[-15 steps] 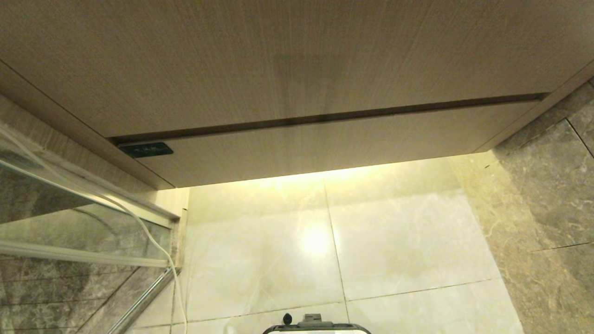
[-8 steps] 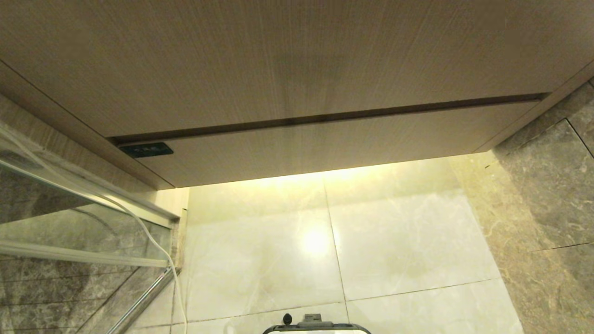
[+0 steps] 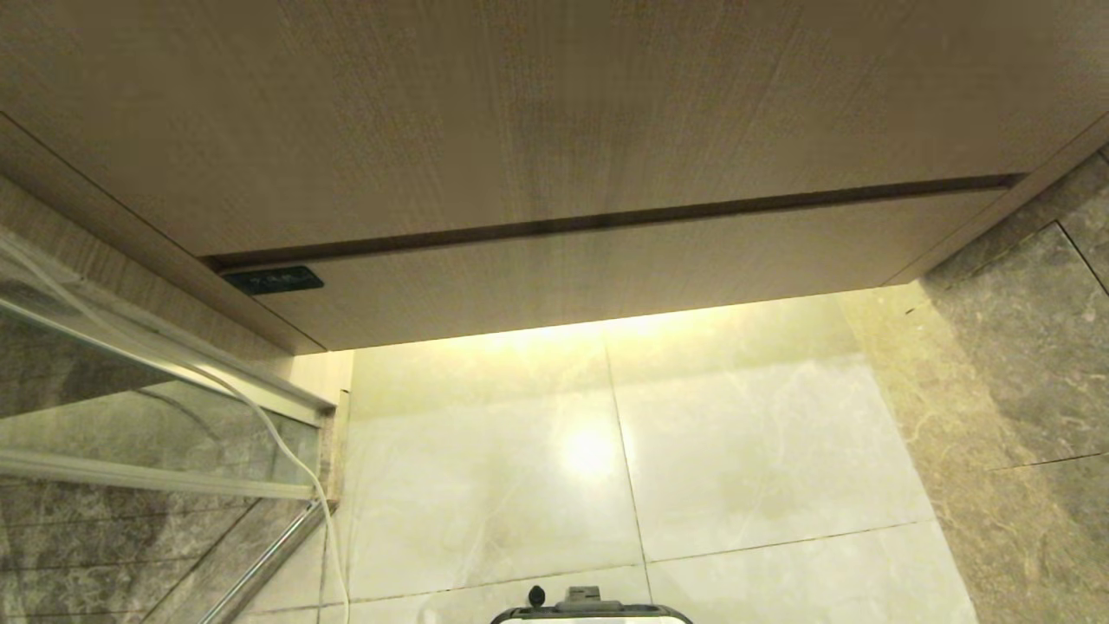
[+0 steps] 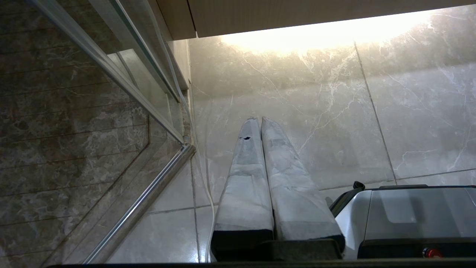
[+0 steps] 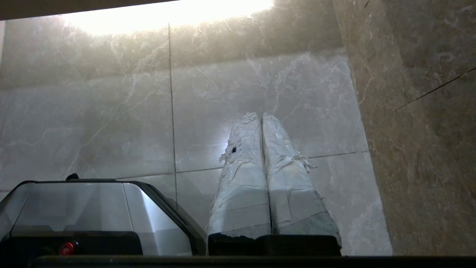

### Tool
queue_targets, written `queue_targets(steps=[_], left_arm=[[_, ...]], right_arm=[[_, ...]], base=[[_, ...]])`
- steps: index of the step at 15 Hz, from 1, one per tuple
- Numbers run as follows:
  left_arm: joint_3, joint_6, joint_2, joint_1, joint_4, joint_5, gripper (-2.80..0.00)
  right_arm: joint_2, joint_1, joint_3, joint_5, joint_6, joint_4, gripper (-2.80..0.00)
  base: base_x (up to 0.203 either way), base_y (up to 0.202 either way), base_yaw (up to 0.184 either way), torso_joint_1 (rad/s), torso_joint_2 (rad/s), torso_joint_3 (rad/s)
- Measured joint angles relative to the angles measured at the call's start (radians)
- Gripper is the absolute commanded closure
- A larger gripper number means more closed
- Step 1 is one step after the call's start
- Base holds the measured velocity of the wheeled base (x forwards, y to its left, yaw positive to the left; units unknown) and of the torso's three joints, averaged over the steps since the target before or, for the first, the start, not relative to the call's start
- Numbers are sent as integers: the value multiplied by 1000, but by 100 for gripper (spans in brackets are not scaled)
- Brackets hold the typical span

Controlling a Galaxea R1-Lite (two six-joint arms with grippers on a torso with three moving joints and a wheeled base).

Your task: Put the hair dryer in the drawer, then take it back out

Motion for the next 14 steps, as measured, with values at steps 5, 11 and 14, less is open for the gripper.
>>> queue_targets(steps=[5,11,14], left_arm=[[0,1,0,0,0,0,0],[0,0,0,0,0,0,0],[0,0,0,0,0,0,0]], right_arm=[[0,0,0,0,0,0,0],[0,0,0,0,0,0,0],[0,0,0,2,-1,0,0]], base=[[0,0,0,0,0,0],[0,0,0,0,0,0],[0,0,0,0,0,0]])
